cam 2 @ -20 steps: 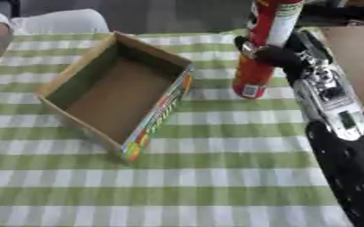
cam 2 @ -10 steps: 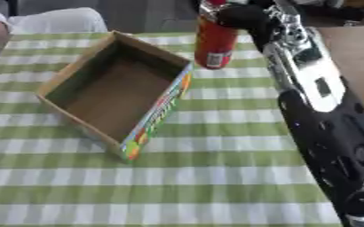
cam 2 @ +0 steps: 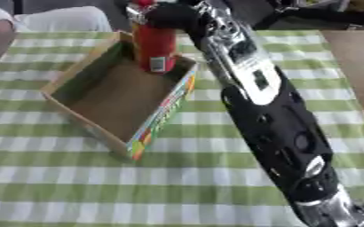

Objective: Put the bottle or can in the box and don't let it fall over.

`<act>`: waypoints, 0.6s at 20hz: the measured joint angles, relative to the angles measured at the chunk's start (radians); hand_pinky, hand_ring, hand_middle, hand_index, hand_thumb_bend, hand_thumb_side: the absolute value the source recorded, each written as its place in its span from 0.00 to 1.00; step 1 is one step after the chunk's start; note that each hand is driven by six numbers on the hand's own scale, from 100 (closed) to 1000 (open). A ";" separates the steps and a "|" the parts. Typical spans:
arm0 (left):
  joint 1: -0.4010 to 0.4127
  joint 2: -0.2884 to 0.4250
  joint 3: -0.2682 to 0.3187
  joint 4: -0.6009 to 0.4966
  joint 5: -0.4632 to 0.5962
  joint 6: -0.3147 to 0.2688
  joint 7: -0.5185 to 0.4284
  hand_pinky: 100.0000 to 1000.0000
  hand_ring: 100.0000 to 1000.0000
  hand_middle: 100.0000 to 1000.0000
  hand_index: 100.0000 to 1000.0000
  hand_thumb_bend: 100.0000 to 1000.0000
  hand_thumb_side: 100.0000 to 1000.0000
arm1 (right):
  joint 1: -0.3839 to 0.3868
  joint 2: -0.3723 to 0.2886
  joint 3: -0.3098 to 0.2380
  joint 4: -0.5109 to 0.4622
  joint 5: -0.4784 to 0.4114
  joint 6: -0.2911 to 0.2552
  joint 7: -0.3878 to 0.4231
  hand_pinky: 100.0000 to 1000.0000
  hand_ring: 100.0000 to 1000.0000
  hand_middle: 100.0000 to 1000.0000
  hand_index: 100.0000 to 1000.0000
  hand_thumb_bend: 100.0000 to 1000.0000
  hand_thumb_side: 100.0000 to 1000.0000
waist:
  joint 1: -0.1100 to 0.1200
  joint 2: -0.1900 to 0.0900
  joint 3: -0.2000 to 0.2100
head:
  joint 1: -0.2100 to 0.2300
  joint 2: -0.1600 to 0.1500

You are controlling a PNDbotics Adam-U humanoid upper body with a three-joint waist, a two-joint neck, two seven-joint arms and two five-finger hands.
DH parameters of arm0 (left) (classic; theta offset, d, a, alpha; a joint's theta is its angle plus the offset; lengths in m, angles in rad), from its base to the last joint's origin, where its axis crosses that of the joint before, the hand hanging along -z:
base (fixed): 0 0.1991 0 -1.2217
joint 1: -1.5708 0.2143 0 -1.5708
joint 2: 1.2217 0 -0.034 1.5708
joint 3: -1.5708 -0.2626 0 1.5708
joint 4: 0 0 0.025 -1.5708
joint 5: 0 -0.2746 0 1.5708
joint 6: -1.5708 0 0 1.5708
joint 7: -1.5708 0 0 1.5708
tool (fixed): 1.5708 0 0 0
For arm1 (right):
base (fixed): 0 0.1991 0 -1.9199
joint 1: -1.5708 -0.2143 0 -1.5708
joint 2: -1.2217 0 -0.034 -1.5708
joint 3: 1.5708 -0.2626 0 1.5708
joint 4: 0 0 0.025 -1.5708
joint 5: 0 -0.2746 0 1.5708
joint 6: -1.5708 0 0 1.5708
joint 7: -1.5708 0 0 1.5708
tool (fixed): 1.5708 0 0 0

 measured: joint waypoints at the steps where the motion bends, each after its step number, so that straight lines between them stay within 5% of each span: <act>1: -0.001 0.000 0.000 -0.001 0.000 0.000 0.001 0.68 0.74 0.73 0.77 0.34 0.30 | 0.000 0.011 0.004 0.011 0.009 -0.006 0.000 1.00 1.00 1.00 0.31 0.00 0.00 | 0.000 0.000 0.004 | -0.002 0.000; 8: -0.010 0.000 0.000 -0.009 0.000 0.000 0.009 0.68 0.74 0.73 0.77 0.34 0.30 | 0.029 0.058 0.028 0.081 0.036 -0.061 -0.011 1.00 1.00 1.00 0.34 0.03 0.00 | -0.001 0.006 0.014 | -0.010 -0.009; 9: -0.011 0.000 0.000 -0.011 0.000 0.000 0.010 0.68 0.74 0.73 0.77 0.34 0.30 | 0.032 0.062 0.031 0.092 0.036 -0.068 -0.010 1.00 1.00 1.00 0.40 0.17 0.00 | -0.001 0.007 0.014 | -0.011 -0.009; 12: -0.015 0.000 0.000 -0.011 0.000 0.002 0.011 0.68 0.74 0.73 0.77 0.34 0.30 | 0.038 0.071 0.037 0.114 0.036 -0.091 -0.005 1.00 1.00 1.00 0.58 0.26 0.00 | 0.000 0.007 0.014 | -0.012 -0.009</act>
